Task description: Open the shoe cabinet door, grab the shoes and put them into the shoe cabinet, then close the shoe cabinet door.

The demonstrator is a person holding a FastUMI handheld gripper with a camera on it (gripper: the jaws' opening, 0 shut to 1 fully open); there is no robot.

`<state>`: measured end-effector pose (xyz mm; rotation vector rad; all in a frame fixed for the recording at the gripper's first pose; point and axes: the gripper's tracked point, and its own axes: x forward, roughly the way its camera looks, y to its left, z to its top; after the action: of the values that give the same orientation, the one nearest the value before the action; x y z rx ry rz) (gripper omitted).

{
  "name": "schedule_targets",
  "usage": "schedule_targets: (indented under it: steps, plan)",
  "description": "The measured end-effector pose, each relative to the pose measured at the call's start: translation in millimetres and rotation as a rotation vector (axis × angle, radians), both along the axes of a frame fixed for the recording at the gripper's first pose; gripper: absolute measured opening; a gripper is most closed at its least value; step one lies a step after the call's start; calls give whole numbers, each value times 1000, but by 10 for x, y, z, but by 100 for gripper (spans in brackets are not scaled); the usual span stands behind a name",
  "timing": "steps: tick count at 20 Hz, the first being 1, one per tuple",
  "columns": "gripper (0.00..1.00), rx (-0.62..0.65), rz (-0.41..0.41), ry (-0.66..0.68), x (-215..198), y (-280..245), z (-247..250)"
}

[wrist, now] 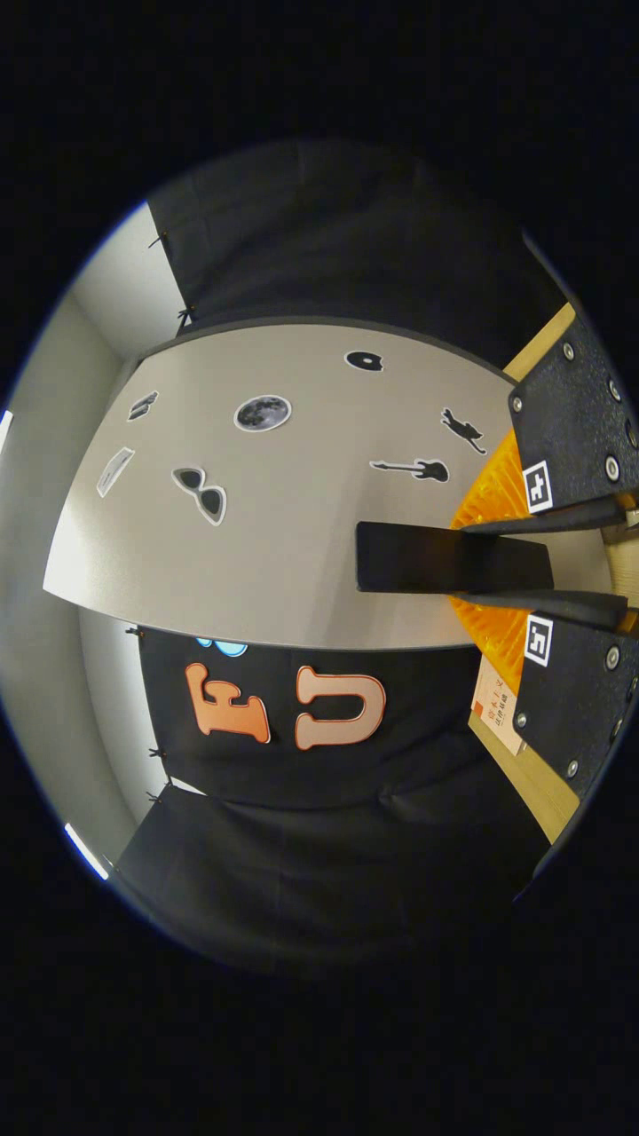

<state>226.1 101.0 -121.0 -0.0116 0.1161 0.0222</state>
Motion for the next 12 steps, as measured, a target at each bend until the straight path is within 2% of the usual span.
schedule_targets:
  steps: [6, 12]
  plan:
    - [28, -14, -48, 9, -412, -347, 13]
    - [27, -2, 5, -5, -679, -642, 29]
